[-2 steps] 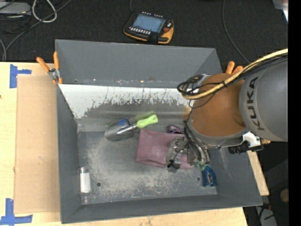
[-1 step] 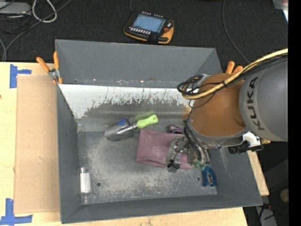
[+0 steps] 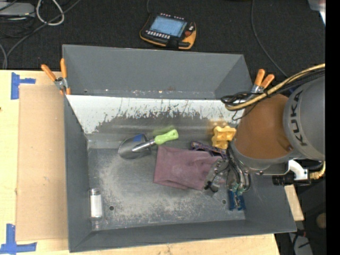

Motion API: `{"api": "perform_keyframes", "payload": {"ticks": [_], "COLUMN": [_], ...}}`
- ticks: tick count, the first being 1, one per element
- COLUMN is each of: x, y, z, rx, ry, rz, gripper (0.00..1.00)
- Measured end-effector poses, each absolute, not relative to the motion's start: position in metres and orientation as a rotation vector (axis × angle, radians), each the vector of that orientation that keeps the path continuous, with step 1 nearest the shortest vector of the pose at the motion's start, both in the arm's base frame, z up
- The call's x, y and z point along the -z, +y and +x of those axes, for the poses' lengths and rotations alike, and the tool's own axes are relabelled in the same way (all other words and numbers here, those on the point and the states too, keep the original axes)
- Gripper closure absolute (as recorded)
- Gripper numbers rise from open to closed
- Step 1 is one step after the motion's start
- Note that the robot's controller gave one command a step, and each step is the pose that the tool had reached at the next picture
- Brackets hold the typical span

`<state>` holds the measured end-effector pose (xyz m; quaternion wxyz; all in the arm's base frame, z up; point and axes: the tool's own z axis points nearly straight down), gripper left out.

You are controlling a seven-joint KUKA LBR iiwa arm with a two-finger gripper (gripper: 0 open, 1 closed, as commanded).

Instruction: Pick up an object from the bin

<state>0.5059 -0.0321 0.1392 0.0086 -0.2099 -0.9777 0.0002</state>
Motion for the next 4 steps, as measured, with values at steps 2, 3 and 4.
{"api": "perform_keyframes", "payload": {"ticks": [2,3,4], "x": [-0.209,-0.207,-0.172], "y": [-0.041,-0.041,0.016], "z": [0.529,0.528,0.581], "rx": [-0.002,-0.003,0.001], "ry": [-3.074,-3.071,-3.069], "rz": [-0.565,-0.563,-0.567], "gripper": [0.00,0.00,0.00]}}
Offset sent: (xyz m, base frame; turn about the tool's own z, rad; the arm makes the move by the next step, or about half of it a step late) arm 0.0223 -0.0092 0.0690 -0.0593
